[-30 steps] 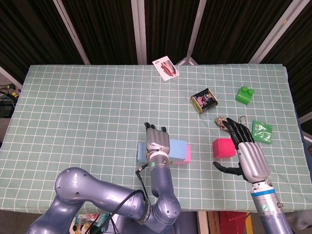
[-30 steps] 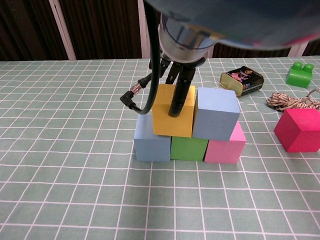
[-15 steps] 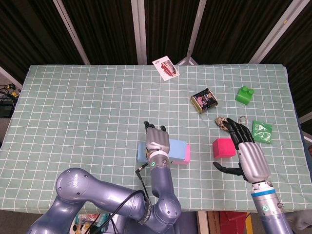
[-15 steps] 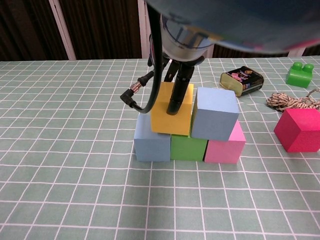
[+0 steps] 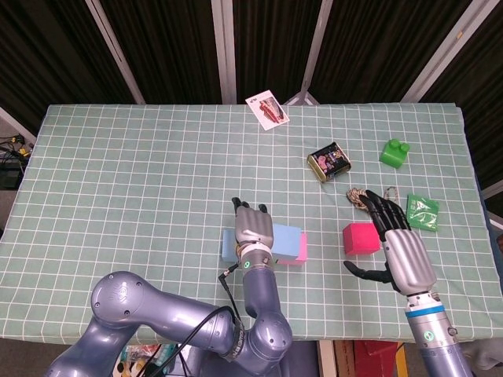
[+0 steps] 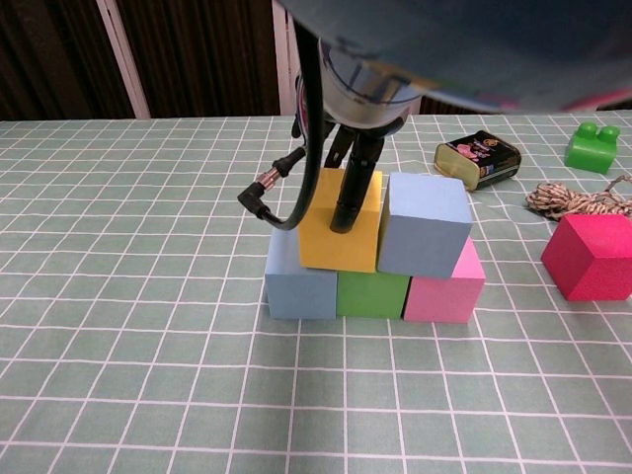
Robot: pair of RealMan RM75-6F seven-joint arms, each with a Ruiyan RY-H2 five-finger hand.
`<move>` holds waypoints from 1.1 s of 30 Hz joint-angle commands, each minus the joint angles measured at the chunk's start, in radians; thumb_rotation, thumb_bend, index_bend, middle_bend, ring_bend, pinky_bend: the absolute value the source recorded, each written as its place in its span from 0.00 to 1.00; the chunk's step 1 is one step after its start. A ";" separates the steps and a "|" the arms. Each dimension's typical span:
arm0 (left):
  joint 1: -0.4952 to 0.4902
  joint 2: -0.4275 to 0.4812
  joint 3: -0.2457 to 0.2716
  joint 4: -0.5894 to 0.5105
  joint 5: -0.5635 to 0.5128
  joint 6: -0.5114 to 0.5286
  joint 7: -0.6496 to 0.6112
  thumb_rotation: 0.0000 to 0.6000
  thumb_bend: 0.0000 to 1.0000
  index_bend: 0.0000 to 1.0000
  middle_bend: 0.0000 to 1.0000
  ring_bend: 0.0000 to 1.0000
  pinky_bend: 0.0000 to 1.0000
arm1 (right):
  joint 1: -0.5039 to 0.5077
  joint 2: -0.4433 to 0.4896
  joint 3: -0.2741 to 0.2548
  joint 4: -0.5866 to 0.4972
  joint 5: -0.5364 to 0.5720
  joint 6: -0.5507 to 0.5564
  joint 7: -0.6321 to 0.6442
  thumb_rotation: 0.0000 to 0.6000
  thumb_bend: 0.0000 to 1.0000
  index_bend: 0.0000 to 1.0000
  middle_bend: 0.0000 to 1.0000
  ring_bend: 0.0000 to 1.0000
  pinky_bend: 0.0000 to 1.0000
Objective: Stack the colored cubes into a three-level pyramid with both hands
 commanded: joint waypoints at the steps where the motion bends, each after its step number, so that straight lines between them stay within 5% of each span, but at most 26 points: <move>1: 0.000 -0.001 -0.001 0.001 0.002 0.001 0.002 1.00 0.37 0.00 0.61 0.12 0.07 | 0.000 0.000 0.000 0.000 -0.001 0.000 0.001 1.00 0.17 0.00 0.00 0.00 0.00; 13: 0.003 -0.006 0.002 0.002 0.026 0.004 0.012 1.00 0.37 0.00 0.61 0.12 0.07 | -0.002 0.001 -0.004 -0.003 -0.007 -0.002 0.000 1.00 0.17 0.00 0.00 0.00 0.00; 24: 0.007 -0.015 -0.010 0.002 0.030 -0.002 0.017 1.00 0.22 0.00 0.56 0.12 0.07 | -0.002 0.001 -0.003 -0.002 -0.005 -0.002 0.003 1.00 0.17 0.00 0.00 0.00 0.00; 33: 0.013 -0.013 -0.005 -0.003 0.043 0.005 0.018 1.00 0.20 0.00 0.52 0.12 0.07 | -0.003 0.002 -0.004 -0.005 -0.007 0.000 0.001 1.00 0.17 0.00 0.00 0.00 0.00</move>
